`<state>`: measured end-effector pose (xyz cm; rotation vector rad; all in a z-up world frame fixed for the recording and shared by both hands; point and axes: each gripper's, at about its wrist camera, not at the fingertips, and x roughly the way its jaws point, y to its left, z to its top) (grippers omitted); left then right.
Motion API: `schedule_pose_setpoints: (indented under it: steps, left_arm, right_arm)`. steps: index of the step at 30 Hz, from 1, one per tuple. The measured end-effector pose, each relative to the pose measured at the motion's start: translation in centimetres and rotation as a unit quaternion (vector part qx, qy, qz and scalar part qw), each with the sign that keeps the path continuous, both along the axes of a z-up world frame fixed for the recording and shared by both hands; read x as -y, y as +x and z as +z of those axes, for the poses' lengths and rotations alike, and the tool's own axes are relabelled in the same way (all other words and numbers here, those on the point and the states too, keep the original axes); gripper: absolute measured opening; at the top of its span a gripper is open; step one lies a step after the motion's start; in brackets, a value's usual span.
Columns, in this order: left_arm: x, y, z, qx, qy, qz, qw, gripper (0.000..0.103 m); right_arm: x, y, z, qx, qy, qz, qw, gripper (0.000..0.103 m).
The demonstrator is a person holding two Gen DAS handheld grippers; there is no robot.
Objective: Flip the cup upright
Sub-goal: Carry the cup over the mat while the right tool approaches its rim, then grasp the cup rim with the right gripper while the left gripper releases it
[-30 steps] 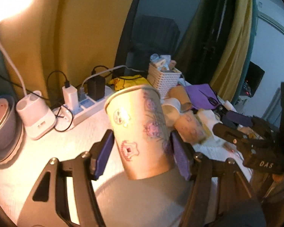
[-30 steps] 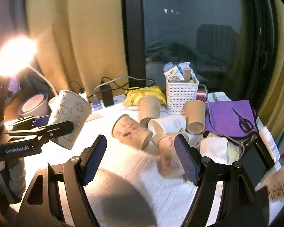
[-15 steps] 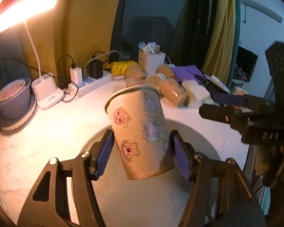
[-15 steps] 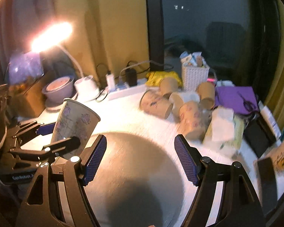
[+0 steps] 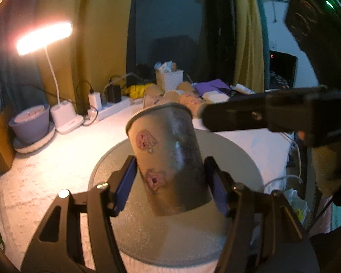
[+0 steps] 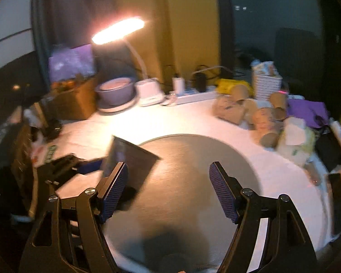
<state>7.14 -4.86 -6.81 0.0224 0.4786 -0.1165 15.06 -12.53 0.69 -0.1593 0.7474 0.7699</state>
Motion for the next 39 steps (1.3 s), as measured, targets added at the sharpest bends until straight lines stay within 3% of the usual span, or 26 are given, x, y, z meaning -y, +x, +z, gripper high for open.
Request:
schedule_pose_setpoints:
  steps: [7,14,26,39]
  left_arm:
    - [0.8,-3.6,-0.3,0.032,0.003,-0.002,0.9995,0.062]
    - [1.6,-5.5,0.4,0.065,0.007,-0.025,0.9976,0.062]
    - [2.8,-6.1,0.3,0.075,0.016,-0.056,0.9955,0.062]
    - [2.0,-5.1,-0.3,0.059,-0.003,-0.053,0.9968,0.063]
  right_arm:
    - [-0.6,-2.5,-0.3,-0.049,0.05,0.022,0.997,0.077]
    - [-0.6,-4.2,-0.6,-0.084,0.065,0.031,0.994,0.077]
    - [0.3,-3.1,-1.3,-0.143,0.092,0.027,0.985,0.077]
    - [0.0,-1.9,-2.7,-0.171,0.101,0.031,0.98,0.072]
